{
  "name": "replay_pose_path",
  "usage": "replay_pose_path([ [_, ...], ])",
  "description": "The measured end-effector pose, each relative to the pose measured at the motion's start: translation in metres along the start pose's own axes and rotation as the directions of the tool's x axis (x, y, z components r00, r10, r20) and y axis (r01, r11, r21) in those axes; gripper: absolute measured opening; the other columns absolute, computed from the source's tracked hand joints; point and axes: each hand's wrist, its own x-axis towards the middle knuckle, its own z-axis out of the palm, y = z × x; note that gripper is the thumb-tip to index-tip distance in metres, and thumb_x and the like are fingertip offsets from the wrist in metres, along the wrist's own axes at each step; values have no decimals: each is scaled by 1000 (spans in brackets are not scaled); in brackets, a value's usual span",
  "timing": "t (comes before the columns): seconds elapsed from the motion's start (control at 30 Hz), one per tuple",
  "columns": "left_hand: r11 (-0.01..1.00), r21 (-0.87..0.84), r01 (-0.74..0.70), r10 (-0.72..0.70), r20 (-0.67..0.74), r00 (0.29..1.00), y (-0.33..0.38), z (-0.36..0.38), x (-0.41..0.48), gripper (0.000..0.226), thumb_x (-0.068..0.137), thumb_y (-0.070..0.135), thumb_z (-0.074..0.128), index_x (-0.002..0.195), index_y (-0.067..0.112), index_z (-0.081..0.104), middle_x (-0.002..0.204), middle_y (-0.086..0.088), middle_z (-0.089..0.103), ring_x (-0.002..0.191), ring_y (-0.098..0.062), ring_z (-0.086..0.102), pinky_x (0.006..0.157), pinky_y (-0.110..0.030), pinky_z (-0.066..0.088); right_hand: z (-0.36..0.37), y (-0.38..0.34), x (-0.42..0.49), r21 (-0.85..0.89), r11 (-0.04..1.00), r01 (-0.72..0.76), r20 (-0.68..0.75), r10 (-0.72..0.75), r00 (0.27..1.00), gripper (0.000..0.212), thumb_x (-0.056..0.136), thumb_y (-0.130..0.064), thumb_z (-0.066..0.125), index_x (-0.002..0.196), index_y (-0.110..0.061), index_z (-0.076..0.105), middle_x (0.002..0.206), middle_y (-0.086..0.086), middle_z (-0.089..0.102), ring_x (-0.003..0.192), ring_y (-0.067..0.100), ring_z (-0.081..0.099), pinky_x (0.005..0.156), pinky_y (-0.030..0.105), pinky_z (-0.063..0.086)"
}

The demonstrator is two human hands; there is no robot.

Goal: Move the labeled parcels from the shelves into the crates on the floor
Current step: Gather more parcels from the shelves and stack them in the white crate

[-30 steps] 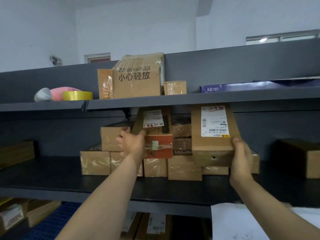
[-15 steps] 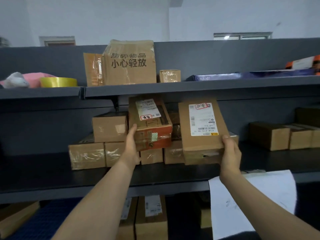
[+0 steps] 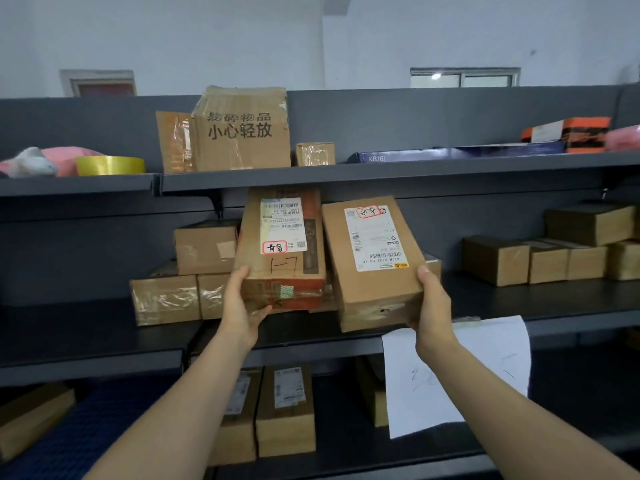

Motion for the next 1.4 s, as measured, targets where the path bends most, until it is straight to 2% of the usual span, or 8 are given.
replay_pose_path([
  [0.3,993,34,-113,112,34,993,-56,53,-124,44,88,46,50,128,27,52,123,-5,62,115,-23,55,95,-42,45,-128,-48,-55,-43,999,-17,12,18,1000,13,98,-44,44,98,-35,53,111,-1,62,106,18,57,95,39,46],
  [0.53,985,119,126,-147,191,970,-150,162,-205,31,89,40,53,118,28,54,109,0,61,107,-19,54,94,-42,45,-291,-92,-81,-87,996,-28,-188,12,982,11,94,-44,52,100,-37,57,113,1,61,104,20,56,95,46,48],
  [0.63,956,198,215,-265,280,923,-198,223,-231,29,90,39,53,117,27,53,104,1,59,101,-16,53,95,-43,43,-371,-105,-81,-84,992,-89,-257,65,964,44,86,-53,57,126,-34,54,122,1,61,109,22,58,87,43,52],
  [0.83,869,356,344,-482,444,755,-314,340,-271,29,88,43,55,114,29,54,109,-2,62,101,-18,56,92,-44,44,-529,-134,-87,-37,963,-267,-485,217,847,16,94,-43,54,94,-27,57,92,2,64,84,20,60,71,37,49],
  [1.0,732,541,414,-673,484,558,-426,443,-295,26,86,46,57,106,29,58,107,-5,63,101,-23,57,90,-42,47,-651,-148,-73,-62,948,-311,-680,188,708,47,85,-52,61,121,-23,54,110,10,65,98,28,63,84,46,54],
  [1.13,622,638,453,-781,463,420,-512,513,-321,33,87,47,54,108,23,60,105,-7,65,94,-23,60,78,-36,47,-729,-147,-70,27,933,-359,-787,242,568,67,75,-56,69,128,-22,48,116,12,62,100,30,63,76,41,55],
  [1.27,516,743,426,-857,446,259,-586,578,-350,39,83,49,57,107,19,64,96,-10,71,92,-27,64,74,-36,52,-803,-147,-80,84,932,-353,-875,238,422,51,84,-50,64,122,-20,51,109,11,62,97,28,61,71,39,51],
  [1.4,440,801,406,-894,435,112,-649,632,-389,48,82,51,59,106,11,69,100,-16,72,96,-33,66,93,-49,50,-874,-146,-85,168,934,-316,-906,273,322,55,80,-56,64,121,-22,54,113,11,63,102,30,62,87,44,52],
])
